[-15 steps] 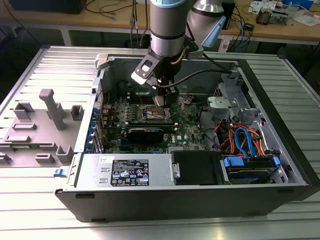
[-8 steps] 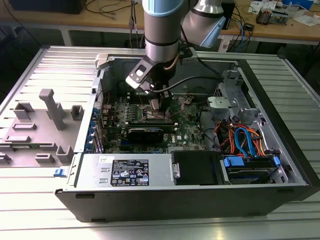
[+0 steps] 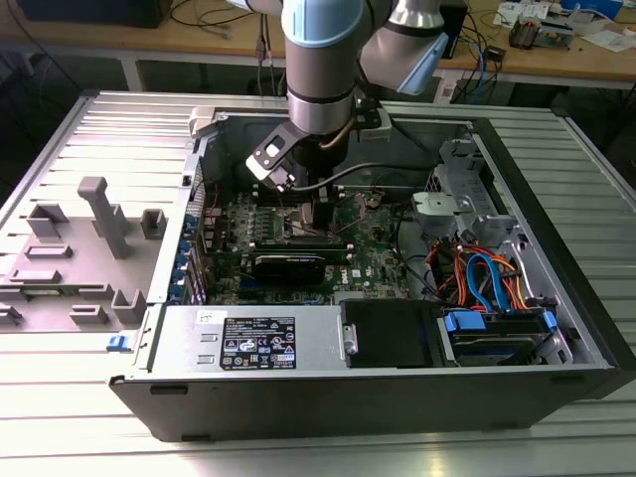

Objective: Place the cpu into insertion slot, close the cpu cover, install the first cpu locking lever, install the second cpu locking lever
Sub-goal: 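Place the cpu into insertion slot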

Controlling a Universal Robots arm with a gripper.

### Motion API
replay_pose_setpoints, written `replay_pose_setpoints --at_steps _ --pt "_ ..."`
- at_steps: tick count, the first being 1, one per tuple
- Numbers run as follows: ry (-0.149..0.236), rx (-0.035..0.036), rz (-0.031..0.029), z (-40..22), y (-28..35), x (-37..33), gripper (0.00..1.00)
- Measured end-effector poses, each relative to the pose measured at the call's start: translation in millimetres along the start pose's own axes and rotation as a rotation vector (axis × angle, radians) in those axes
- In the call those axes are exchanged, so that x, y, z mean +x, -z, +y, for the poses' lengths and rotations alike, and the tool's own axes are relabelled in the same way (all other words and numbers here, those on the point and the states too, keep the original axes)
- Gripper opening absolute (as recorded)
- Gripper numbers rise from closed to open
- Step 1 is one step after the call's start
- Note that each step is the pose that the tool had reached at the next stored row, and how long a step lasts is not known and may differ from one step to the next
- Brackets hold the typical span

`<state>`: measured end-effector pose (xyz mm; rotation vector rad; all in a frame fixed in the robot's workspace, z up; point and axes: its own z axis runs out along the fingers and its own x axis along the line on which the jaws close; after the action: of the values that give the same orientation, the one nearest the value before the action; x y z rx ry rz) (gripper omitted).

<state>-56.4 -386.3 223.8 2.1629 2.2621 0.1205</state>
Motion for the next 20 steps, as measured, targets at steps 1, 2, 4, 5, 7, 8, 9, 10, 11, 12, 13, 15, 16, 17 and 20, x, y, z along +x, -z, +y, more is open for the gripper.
replay_pose_setpoints --at_steps 1,2,4,5,7,8,9,10,11,12,13,15,16,17,20 --pt "-0.006 -0.0003 -0.0004 -0.7 -0.8 0.0 0.55" --pt "-0.009 -0.0005 -0.0005 -1.9 -1.4 0.1 0.55" --pt "-0.010 -0.0006 -0.0006 -5.5 -4.1 0.1 0.55" --pt "-0.010 -0.0006 -0.0005 -6.0 -6.3 0.1 0.55" --pt "-0.019 -0.0005 -0.0010 -6.2 -8.3 0.1 0.55" --pt "-0.027 -0.0008 -0.0015 -6.6 -8.8 0.1 0.55" --pt "-0.032 -0.0010 -0.0021 -8.0 -9.4 0.0 0.55" --pt "-0.032 -0.0010 -0.0021 -9.6 -9.8 0.1 0.55" --pt "-0.032 -0.0011 -0.0019 -10.8 -10.3 0.1 0.55" --pt "-0.032 -0.0009 -0.0018 -10.9 -10.8 0.2 0.55" --pt "-0.032 -0.0008 -0.0017 -10.9 -11.4 0.1 0.55" --pt "-0.032 -0.0007 -0.0019 -11.1 -13.7 0.0 0.55" --pt "-0.032 -0.0007 -0.0019 -11.2 -15.2 -0.1 0.55" --pt "-0.032 -0.0007 -0.0019 -11.3 -16.1 -0.1 0.55" --pt "-0.033 -0.0005 -0.0040 -11.5 -18.6 -0.1 0.55"
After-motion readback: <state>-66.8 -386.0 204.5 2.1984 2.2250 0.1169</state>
